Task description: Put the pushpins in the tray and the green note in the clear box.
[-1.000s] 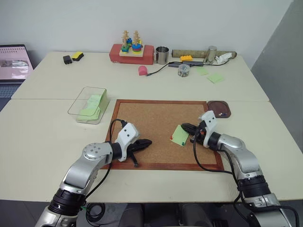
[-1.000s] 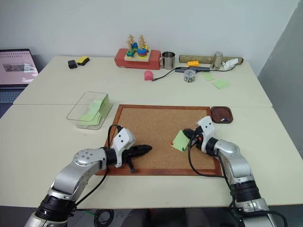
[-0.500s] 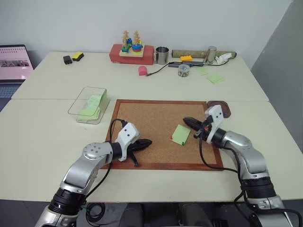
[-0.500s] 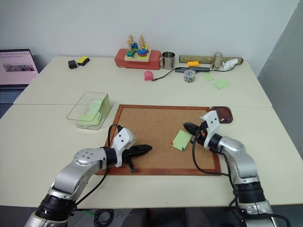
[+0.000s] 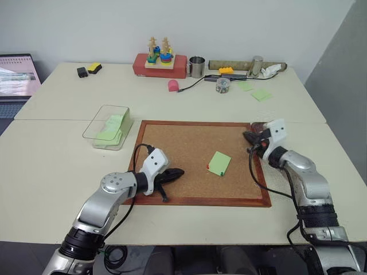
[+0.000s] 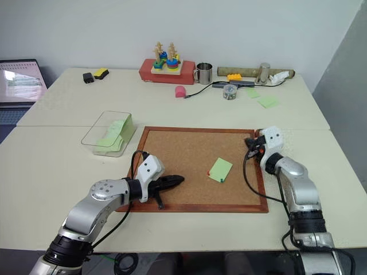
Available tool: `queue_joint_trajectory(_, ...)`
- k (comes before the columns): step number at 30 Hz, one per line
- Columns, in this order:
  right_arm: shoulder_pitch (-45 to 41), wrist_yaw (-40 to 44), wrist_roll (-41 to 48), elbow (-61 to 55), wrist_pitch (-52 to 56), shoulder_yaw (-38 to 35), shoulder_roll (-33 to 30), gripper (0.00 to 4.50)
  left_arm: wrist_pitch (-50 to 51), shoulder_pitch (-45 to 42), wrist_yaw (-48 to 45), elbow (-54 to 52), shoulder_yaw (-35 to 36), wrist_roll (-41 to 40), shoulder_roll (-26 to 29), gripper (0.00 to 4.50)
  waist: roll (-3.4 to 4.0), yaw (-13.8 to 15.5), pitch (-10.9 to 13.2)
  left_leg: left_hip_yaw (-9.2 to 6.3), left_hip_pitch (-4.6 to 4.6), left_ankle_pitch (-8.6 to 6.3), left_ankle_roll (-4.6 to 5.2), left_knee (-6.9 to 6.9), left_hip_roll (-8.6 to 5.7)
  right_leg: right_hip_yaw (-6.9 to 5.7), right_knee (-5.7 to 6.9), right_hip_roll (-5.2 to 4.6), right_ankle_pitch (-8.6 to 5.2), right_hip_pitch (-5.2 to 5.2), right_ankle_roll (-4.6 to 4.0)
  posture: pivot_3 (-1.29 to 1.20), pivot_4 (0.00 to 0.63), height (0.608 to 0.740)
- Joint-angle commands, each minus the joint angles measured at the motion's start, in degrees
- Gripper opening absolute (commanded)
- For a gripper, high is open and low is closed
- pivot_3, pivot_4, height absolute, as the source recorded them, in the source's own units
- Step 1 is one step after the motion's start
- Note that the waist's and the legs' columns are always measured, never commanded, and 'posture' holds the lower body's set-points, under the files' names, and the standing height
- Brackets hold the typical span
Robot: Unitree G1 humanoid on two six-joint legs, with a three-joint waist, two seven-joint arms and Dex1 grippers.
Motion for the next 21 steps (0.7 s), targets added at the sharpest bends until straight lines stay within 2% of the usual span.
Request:
queue_joint_trajectory(1,-6.5,-4.4,-0.3,8.9,-3.8,-4.7,-0.9,0.08,1.3,0.7,0.0,1.2,-1.5,1.4,0.5,0.00,0.01,0.0,0.0,0.01,0.01,0.00,0.00,0.00,0.00,0.01,0.00,0.00,0.00,0.00,0.00,0.00,0.150,0.740)
queue_joint_trajectory(8,-12.7,-5.5,1.2,22.5,-4.0,-8.5,-1.1,0.08,1.3,0.5,0.0,1.3,-1.4,1.4,0.6,0.00,0.01,-0.1,0.0,0.03,0.01,0.00,0.01,-0.02,0.00,0.03,-0.01,0.00,0.01,0.01,-0.01,0.00,0.150,0.740)
queue_joint_trajectory(12,-13.9,-4.7,0.9,26.1,-5.9,-8.8,-1.6,0.08,1.5,0.6,0.2,1.0,-1.3,1.3,0.6,0.00,0.03,-0.2,0.0,0.04,0.00,0.00,0.01,-0.01,-0.01,0.04,-0.01,-0.01,0.01,0.01,-0.01,0.00,0.150,0.740)
queue_joint_trajectory(13,-14.1,-4.7,1.1,26.6,-6.0,-9.0,-1.6,0.49,1.5,0.6,0.2,1.0,-1.2,1.3,0.6,0.00,0.03,-0.2,0.0,0.05,0.01,0.00,0.01,-0.02,-0.01,0.05,-0.01,-0.01,0.01,0.01,-0.01,0.00,0.150,0.740)
queue_joint_trajectory(14,-14.2,-4.6,1.2,27.0,-6.2,-9.2,-1.6,0.57,1.6,0.6,0.2,0.9,-1.2,1.3,0.6,0.00,0.03,-0.2,0.0,0.05,0.01,0.00,0.01,-0.02,-0.01,0.05,-0.01,-0.01,0.01,0.01,-0.01,0.00,0.150,0.740)
queue_joint_trajectory(21,-14.0,-4.0,1.6,27.2,-6.7,-9.3,-1.8,2.00,1.6,0.7,0.2,0.8,-1.2,1.3,0.7,0.00,0.03,-0.3,0.0,0.04,0.01,0.00,0.01,-0.01,-0.01,0.05,0.00,-0.01,0.01,0.01,-0.01,0.00,0.150,0.740)
